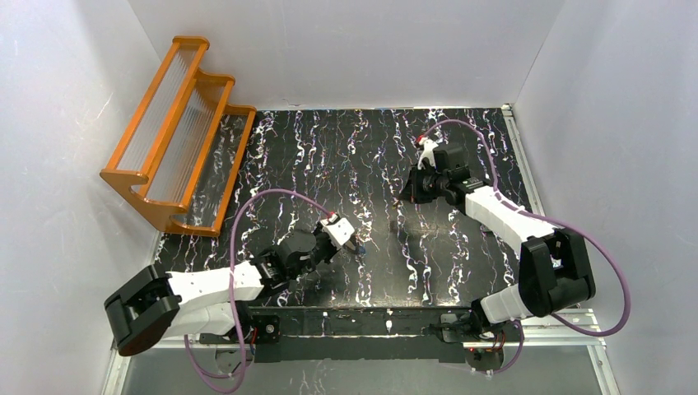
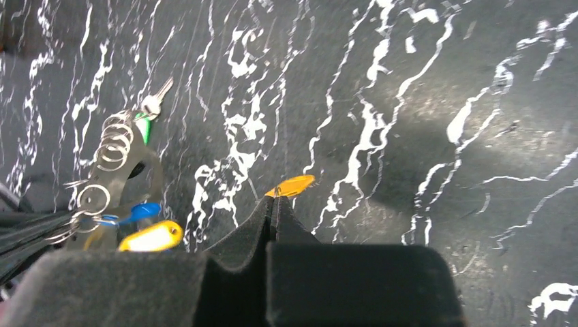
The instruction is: Put the keys on the keyring
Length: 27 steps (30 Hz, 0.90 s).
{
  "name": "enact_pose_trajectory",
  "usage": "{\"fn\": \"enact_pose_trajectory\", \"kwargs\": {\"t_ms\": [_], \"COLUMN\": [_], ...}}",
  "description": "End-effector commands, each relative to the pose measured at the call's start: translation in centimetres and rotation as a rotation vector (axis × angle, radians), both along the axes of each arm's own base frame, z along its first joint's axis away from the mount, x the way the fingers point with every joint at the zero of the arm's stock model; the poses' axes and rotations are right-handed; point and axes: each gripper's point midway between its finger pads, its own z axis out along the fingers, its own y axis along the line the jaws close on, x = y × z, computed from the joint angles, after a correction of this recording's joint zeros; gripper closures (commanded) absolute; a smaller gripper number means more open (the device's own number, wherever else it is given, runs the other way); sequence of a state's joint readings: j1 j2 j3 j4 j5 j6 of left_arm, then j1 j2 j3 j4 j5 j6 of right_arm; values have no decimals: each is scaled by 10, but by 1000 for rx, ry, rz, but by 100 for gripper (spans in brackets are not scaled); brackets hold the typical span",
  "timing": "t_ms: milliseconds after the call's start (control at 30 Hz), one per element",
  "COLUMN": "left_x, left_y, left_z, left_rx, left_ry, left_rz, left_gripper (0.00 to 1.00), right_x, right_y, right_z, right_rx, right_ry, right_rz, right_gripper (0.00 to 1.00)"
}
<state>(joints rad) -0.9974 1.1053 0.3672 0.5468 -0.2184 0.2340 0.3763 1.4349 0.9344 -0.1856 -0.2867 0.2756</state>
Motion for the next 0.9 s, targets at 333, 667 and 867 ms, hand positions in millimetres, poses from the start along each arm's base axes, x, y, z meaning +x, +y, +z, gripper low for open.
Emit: {"fn": "enact_pose_trajectory", "kwargs": {"t_ms": [333,667,867], "left_x": [-32,-38,-40], "left_y": [-28,-23,-26], "left_z": [-29,-23,-14], "left_rx": [-378,-476,-514], "left_ry": [346,401,413], "left_rz": [15,44,34], "left_gripper": [100,100,100], "right_x": [-80,-112,-123], "right_y": [55,82,96], "right_z": [7,2,7], "right_rx": [101,99,72], "right_ry": [-26,-18,-48], "right_rz": [415,602,675], "right_gripper": [99,99,99]}}
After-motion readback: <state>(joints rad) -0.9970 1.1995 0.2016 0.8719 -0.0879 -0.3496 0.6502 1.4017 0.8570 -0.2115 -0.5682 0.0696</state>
